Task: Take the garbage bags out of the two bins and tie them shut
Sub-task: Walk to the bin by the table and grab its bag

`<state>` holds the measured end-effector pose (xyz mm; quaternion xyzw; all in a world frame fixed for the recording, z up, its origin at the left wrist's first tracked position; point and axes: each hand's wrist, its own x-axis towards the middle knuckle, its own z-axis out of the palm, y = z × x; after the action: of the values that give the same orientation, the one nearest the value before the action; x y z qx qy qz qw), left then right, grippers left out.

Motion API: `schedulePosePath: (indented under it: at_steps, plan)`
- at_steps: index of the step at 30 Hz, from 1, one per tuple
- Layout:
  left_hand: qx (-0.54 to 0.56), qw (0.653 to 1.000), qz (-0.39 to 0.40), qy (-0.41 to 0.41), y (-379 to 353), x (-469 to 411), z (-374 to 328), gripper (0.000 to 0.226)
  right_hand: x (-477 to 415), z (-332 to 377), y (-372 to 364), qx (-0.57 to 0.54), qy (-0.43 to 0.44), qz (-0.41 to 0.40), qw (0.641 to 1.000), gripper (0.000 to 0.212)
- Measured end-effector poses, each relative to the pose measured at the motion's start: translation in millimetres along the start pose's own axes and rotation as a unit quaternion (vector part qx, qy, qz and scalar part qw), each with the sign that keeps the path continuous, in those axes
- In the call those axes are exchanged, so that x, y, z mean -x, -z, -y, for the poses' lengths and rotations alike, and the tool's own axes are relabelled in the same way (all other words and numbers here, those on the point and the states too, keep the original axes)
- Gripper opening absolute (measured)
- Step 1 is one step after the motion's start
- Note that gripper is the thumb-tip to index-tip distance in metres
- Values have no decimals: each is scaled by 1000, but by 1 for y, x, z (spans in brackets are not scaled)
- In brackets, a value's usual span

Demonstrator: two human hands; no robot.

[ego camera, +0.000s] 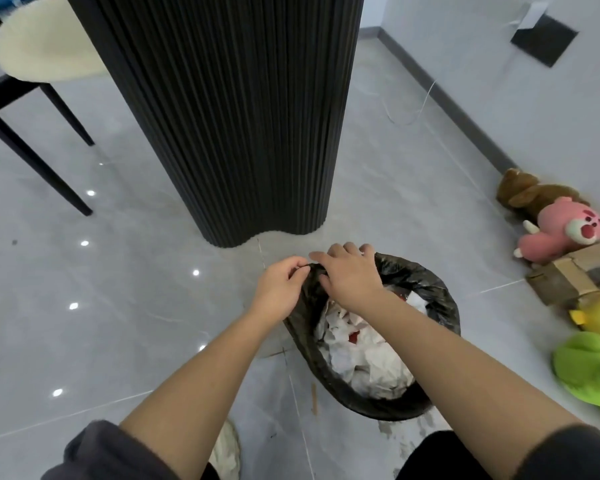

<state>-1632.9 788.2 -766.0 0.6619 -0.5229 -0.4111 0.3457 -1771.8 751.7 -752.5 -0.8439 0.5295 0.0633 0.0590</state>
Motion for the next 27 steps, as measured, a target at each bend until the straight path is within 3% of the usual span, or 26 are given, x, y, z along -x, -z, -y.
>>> schedulePosePath:
  at_steps: [4,9,12,16,19,23,27]
  plan:
    - [-43,999,0,-17,8,-1,3,14,-30,-5,-3,-31,-9,34,999,27]
    - [-205,978,-9,34,17,-4,18,11,-41,-41,-6,-134,-137,19,981,23]
    - [-240,967,-28,83,15,-8,24,13,-37,-61,-7,-168,-205,-6,964,22]
    - [-204,969,-62,128,19,-8,32,22,-29,-88,-7,-244,-288,-46,925,25]
    - [-85,976,-87,183,20,-9,36,25,-21,-105,-10,-255,-317,-51,912,24]
    - [31,956,-138,257,14,-17,30,30,-7,-117,-6,-286,-356,-33,889,19]
    - [23,950,-135,279,15,-16,27,50,10,-133,3,-322,-374,-10,870,18]
